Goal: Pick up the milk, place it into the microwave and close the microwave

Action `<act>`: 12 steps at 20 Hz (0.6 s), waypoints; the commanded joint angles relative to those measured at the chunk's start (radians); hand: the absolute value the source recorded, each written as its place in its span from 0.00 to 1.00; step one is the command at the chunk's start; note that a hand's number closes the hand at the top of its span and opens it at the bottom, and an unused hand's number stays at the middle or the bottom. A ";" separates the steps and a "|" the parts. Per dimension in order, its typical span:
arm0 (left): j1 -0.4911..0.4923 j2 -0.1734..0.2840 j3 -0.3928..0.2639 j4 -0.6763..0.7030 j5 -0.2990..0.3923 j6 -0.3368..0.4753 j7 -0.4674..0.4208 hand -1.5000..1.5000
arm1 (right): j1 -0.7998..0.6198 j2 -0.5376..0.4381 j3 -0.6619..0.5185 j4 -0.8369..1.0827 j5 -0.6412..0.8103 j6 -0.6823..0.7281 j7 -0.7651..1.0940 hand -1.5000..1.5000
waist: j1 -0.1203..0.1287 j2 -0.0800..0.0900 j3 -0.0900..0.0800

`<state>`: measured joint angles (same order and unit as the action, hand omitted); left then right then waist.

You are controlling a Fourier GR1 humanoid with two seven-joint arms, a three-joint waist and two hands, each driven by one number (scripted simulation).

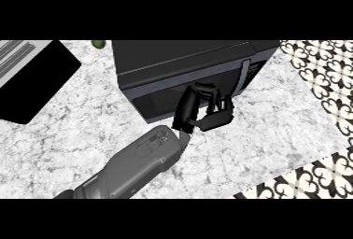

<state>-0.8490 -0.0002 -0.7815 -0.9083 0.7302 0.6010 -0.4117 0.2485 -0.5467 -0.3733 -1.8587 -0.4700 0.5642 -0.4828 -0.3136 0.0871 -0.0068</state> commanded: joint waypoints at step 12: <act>-0.088 0.000 0.038 0.090 0.114 -0.026 -0.120 1.00 | -0.081 -0.095 -0.064 0.064 -0.069 0.017 0.036 0.00 | -0.025 0.016 0.003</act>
<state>-0.8631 -0.0003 -0.7845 -0.8769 0.8182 0.5878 -0.5235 0.1880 -0.6177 -0.4220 -1.8123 -0.5255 0.5787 -0.4566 -0.3294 0.0919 -0.0029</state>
